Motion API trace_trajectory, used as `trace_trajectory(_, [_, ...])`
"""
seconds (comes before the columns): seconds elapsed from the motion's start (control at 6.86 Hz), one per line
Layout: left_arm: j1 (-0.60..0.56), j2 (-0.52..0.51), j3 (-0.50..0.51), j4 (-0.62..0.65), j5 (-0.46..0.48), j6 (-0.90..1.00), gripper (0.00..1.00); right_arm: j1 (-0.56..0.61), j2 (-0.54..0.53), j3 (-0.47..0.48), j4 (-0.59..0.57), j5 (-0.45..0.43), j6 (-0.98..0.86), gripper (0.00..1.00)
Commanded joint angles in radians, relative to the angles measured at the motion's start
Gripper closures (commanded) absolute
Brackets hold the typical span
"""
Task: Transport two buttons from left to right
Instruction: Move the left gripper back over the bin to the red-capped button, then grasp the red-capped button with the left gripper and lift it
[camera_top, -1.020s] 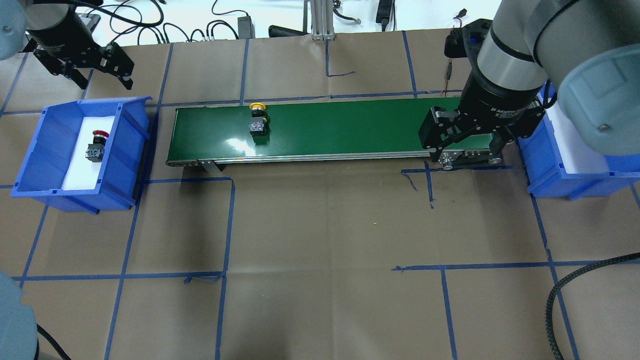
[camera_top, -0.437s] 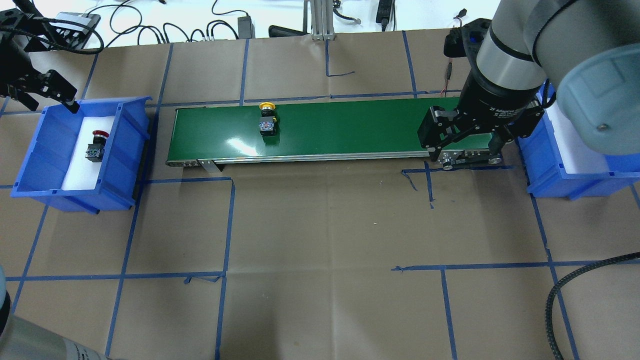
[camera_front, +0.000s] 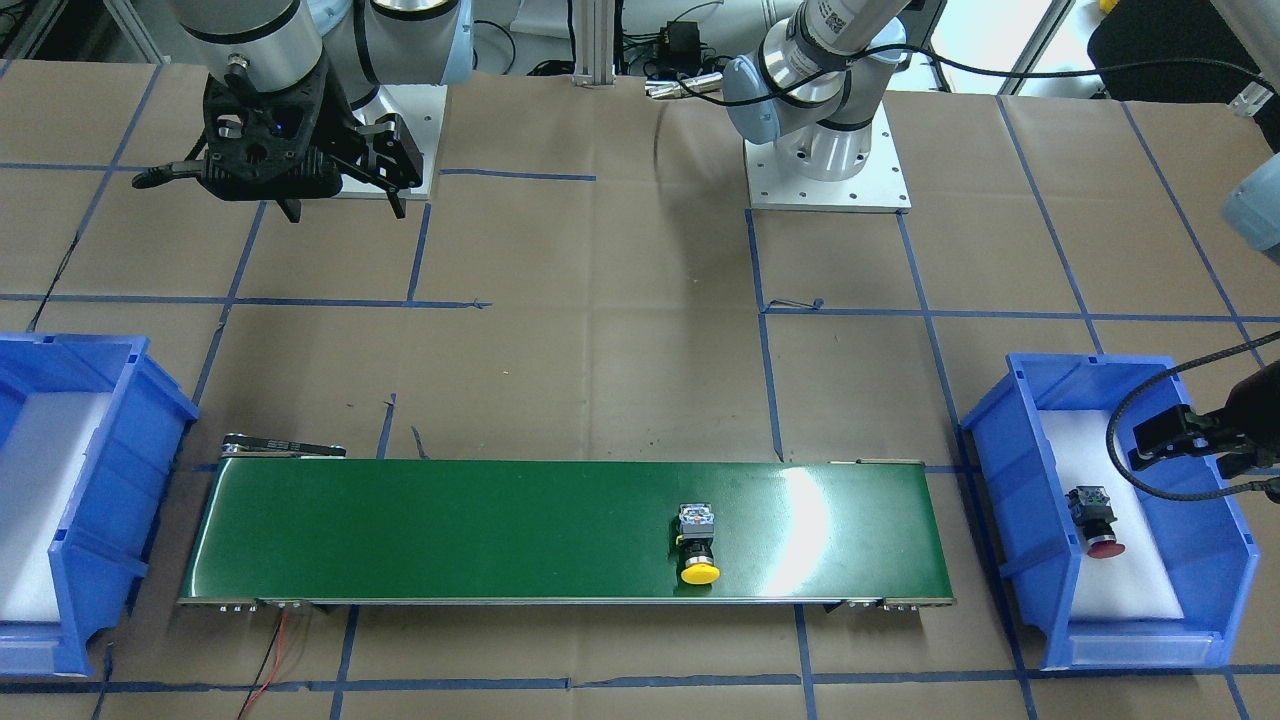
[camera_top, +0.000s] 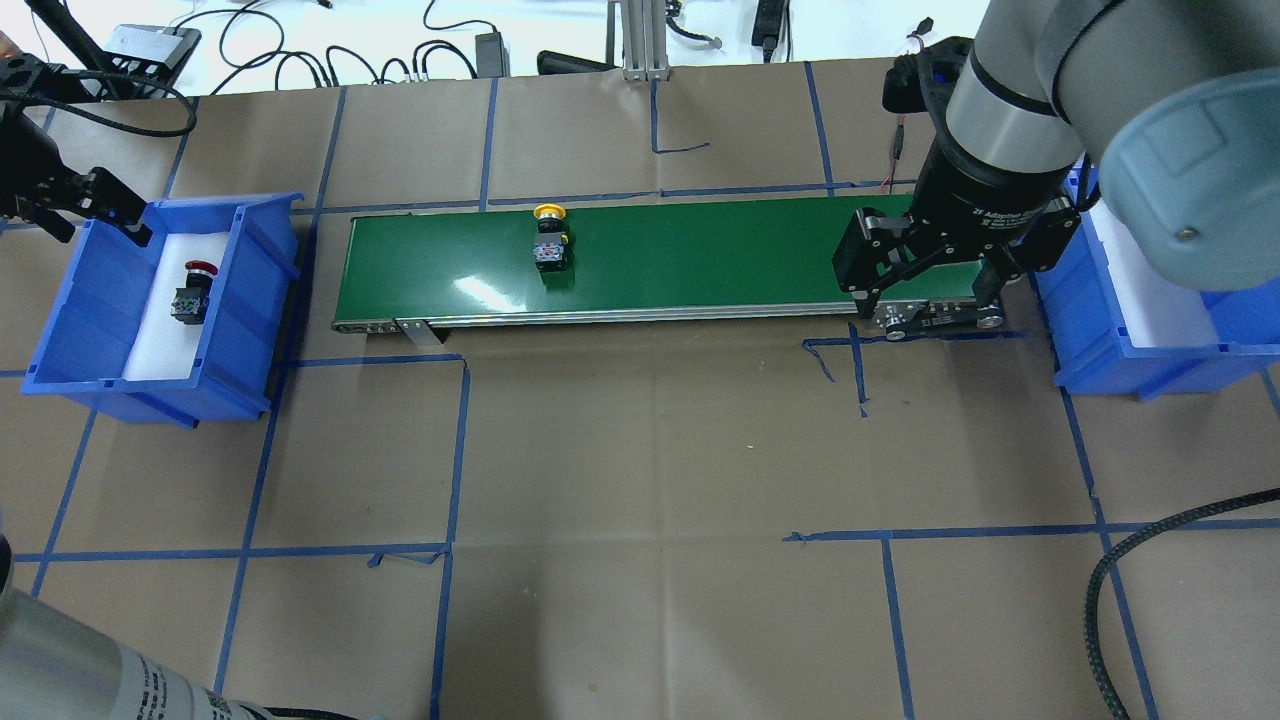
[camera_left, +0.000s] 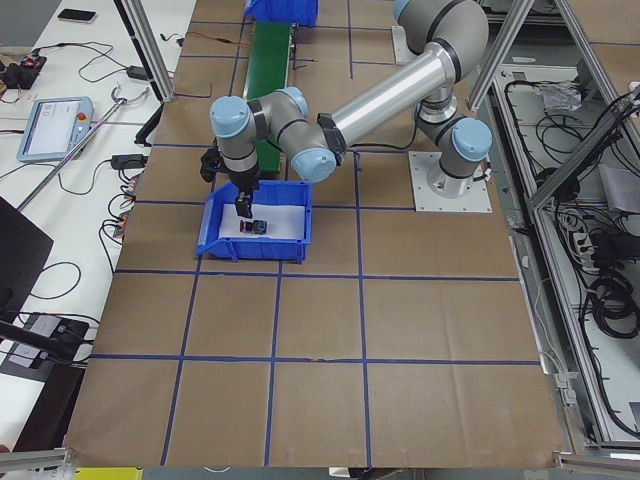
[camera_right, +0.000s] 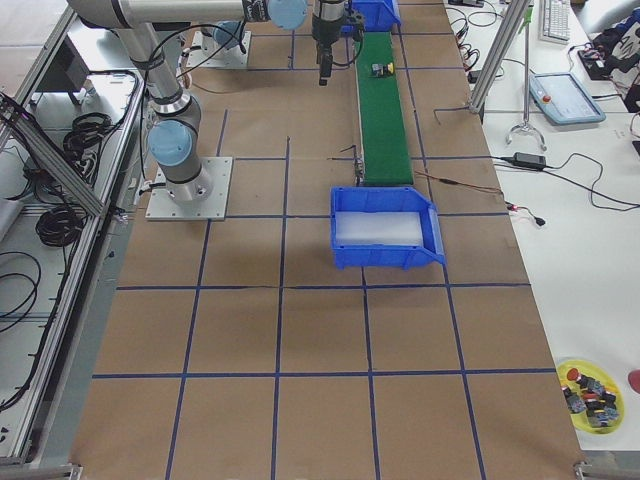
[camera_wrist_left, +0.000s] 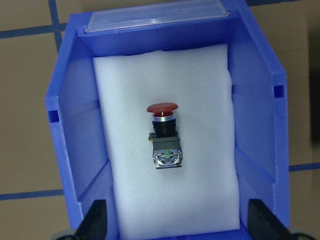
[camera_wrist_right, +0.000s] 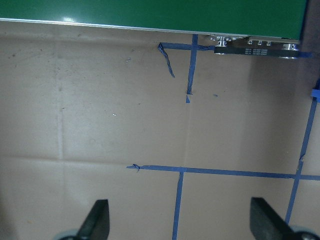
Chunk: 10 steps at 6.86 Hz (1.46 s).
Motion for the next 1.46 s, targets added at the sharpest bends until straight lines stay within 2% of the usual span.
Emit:
trace_trajectory(0.0, [-0.005,0.002,-0.093,0.133,0.0,-0.001,0.01,0.0,0.001,-0.001,0.0,0.0,-0.001,0.0])
trace_trajectory(0.29, [-0.011,-0.013,-0.122,0.172,-0.002,-0.004,0.01,0.0,0.001,-0.001,0.002,0.0,-0.001,0.0])
trace_trajectory(0.44, [-0.008,-0.021,-0.138,0.214,-0.029,-0.002,0.01,-0.002,0.001,-0.001,0.0,0.0,-0.004,0.0])
trace_trajectory(0.87, [-0.008,-0.074,-0.211,0.366,-0.031,-0.005,0.01,-0.002,0.002,0.001,0.0,-0.001,-0.006,0.0])
trace_trajectory(1.17, [-0.008,-0.113,-0.208,0.398,-0.033,-0.005,0.01,-0.005,0.002,-0.001,-0.001,0.0,-0.007,0.0])
trace_trajectory(1.31, [-0.006,-0.12,-0.208,0.405,-0.033,-0.007,0.04,-0.005,0.002,-0.001,-0.001,-0.001,-0.007,0.0])
